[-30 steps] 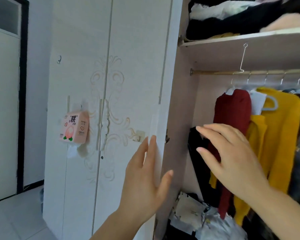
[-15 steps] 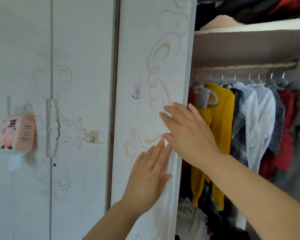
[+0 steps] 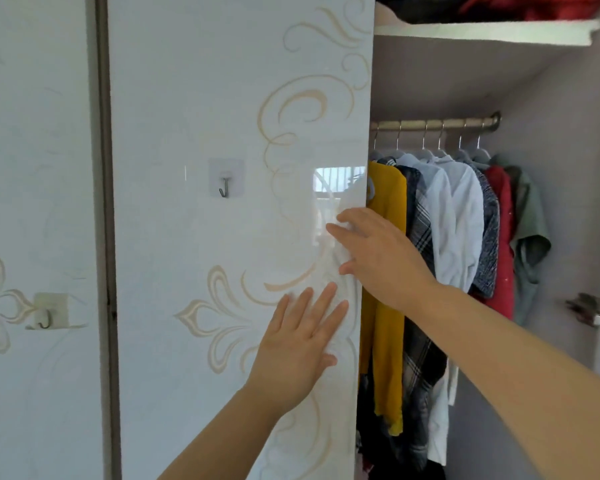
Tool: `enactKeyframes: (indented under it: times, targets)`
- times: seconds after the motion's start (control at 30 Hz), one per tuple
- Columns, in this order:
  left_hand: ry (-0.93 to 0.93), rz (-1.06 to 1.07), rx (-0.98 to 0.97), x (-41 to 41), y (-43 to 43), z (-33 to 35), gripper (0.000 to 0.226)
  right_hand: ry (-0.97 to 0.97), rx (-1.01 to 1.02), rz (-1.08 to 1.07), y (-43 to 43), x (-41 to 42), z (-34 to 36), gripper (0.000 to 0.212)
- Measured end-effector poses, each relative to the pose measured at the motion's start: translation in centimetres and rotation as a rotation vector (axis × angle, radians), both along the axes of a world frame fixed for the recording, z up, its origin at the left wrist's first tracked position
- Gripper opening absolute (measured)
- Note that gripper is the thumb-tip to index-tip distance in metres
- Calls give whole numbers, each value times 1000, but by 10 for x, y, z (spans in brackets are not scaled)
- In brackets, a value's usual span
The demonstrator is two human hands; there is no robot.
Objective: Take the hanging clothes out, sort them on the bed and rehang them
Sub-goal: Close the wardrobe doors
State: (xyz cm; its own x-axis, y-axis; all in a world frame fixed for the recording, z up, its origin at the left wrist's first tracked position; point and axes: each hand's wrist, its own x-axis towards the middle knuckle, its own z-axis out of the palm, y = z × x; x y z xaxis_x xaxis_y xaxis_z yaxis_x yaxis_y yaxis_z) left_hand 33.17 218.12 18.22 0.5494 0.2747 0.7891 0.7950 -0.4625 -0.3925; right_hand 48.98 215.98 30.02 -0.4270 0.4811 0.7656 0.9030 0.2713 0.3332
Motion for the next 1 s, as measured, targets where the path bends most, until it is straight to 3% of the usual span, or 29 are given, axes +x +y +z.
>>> enactKeyframes:
  times: [0.3, 0.53, 0.63, 0.83, 1.0]
  targets:
    - [-34, -118, 111, 13, 79, -7, 79, 37, 1, 47, 49, 13, 5, 50]
    - [-55, -183, 129, 12, 81, -5, 74, 53, 7, -8, 46, 10, -2, 54]
    - [-111, -244, 101, 17, 69, -2, 60, 72, 22, -76, 24, 15, -11, 56]
    - [-160, -482, -2, 74, 30, 18, 51, 359, 253, -268, -66, 65, -40, 51]
    - [-136, -717, -36, 152, -22, 27, 49, 364, 398, -520, -166, 102, -64, 46]
